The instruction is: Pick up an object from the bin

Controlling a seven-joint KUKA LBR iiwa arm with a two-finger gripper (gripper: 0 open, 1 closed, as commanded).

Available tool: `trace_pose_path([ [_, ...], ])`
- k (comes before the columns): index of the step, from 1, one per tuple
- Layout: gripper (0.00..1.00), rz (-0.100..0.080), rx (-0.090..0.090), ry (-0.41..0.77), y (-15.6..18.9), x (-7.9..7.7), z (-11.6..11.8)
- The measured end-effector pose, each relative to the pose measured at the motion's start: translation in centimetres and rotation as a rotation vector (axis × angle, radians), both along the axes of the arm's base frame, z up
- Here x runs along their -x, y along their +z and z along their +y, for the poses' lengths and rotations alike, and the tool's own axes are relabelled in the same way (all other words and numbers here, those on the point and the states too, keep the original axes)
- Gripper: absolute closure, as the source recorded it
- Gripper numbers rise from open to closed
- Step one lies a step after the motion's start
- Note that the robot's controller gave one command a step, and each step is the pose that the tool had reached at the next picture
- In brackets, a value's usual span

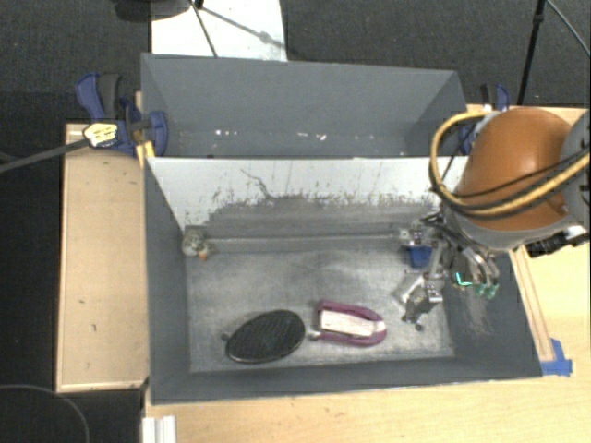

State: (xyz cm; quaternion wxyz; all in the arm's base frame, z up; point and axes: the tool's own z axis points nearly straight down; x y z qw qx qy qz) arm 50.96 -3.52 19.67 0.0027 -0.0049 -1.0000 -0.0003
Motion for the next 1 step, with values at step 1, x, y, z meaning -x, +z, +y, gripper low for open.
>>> trace_pose_path([
  [1, 0.0, -0.021, 0.0, 0.051, -10.6, -0.58, 3.1],
])
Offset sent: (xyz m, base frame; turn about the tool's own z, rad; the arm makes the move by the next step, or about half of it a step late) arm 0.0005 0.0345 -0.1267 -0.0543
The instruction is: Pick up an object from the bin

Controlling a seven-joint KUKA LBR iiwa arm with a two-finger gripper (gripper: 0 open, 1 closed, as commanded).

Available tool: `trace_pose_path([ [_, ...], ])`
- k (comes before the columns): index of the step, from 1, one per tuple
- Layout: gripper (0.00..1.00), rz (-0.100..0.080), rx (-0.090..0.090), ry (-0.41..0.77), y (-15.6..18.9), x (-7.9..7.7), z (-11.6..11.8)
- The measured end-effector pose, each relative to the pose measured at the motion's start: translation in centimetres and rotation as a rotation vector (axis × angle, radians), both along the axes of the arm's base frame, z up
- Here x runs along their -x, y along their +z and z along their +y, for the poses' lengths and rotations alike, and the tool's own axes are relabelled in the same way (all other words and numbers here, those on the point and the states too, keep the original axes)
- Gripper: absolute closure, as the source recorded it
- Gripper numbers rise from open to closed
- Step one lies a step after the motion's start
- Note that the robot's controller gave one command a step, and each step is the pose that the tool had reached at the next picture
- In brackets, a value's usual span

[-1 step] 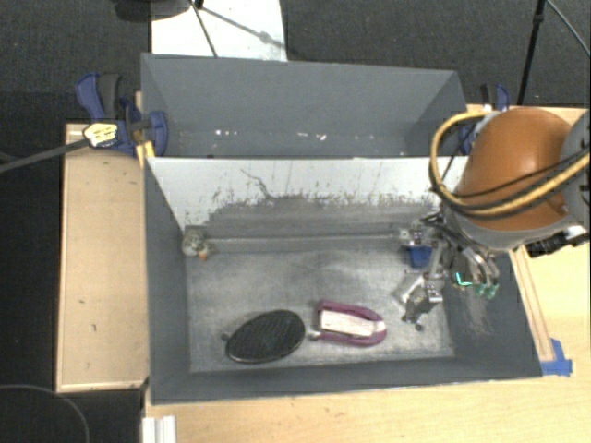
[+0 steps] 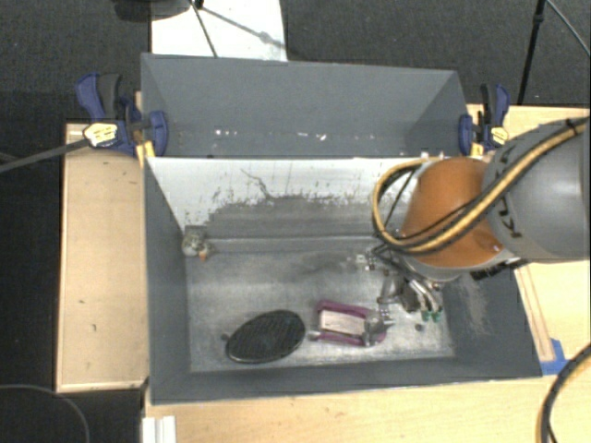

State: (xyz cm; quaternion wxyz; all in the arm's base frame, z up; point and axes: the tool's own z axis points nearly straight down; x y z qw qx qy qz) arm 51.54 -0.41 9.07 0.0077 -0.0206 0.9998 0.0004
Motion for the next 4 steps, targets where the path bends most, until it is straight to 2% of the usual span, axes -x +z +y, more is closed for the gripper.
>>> trace_pose_path([
  [1, 0.0, -0.004, 0.004, 0.348, -1.4, 3.1, 1.7],
  [2, 0.0, 0.009, 0.005, 0.429, -2.0, 2.3, 2.3],
  [3, 1.0, 0.014, 0.005, 0.429, -1.9, 2.4, 2.3],
  [4, 1.0, 0.005, 0.01, 0.588, 14.6, 0.5, -1.6],
])
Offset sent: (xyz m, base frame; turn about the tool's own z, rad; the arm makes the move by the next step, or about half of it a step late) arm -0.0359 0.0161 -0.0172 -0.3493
